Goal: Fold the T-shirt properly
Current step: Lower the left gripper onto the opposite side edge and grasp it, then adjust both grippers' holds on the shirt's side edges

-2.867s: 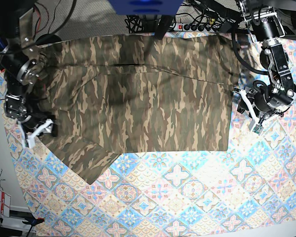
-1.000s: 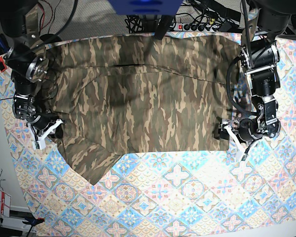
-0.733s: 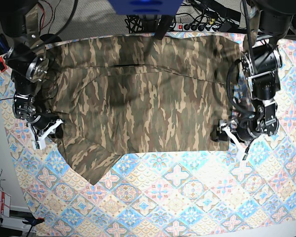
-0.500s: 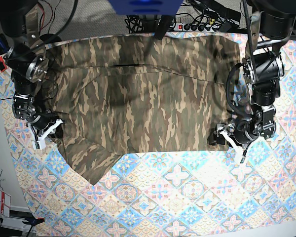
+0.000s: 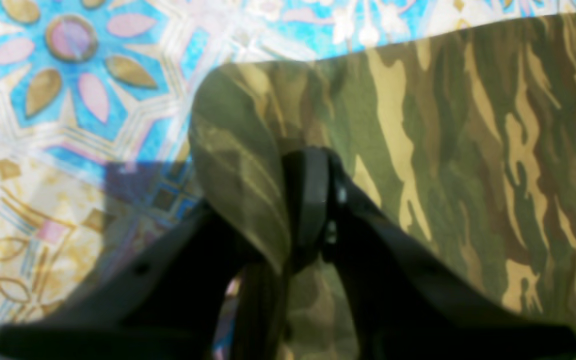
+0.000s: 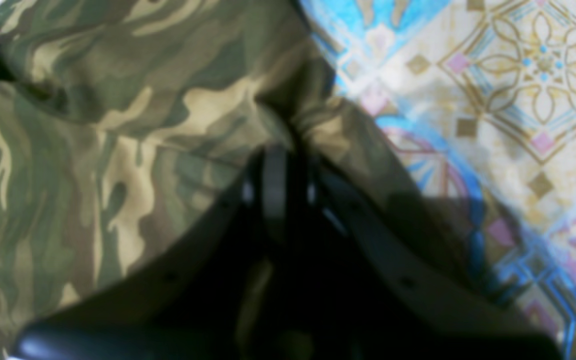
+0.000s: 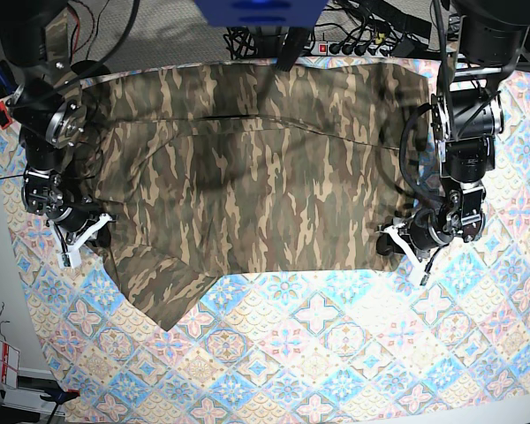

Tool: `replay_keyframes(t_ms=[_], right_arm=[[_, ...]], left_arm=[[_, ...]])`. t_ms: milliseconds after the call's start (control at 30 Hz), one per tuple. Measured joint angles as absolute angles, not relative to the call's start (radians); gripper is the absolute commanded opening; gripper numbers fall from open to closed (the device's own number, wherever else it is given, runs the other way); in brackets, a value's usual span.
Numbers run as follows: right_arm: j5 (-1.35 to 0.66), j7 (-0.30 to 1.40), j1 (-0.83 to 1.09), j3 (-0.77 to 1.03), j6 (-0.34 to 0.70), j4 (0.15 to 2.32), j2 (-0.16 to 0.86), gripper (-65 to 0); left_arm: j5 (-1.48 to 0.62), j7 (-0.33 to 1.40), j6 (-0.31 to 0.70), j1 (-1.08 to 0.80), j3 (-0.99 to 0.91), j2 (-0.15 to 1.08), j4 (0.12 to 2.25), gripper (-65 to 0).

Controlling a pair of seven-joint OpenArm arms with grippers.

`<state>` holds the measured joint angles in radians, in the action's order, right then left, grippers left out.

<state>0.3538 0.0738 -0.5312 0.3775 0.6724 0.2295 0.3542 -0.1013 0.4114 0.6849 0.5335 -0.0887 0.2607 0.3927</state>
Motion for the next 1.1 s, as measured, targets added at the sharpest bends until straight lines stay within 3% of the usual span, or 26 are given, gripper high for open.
replay_keyframes(t_ms=[267,433,800,1100], right_arm=[[0.377,0.138,-0.514,0.381,0.678,0.327,0.340,-64.0],[0.396,0.165,-0.427,0.450,0.704,0.500,0.316,-64.0],[0.439,0.331,-0.268,0.518,0.701,0.848,0.260,-63.9],[0.438,0.337,-0.182,0.522,0.699,1.102,0.207,-63.9]], left_arm=[[-0.102,0.420,0.686,0.533,-0.091,0.263,0.403,-56.4],[-0.076,0.568,0.691,0.510,-0.110,0.271,0.535,-56.4],[-0.046,0.827,0.696,0.288,-0.167,0.264,1.116,-56.5],[-0.045,0.883,0.703,0.187,-0.171,0.269,1.285,-56.5]])
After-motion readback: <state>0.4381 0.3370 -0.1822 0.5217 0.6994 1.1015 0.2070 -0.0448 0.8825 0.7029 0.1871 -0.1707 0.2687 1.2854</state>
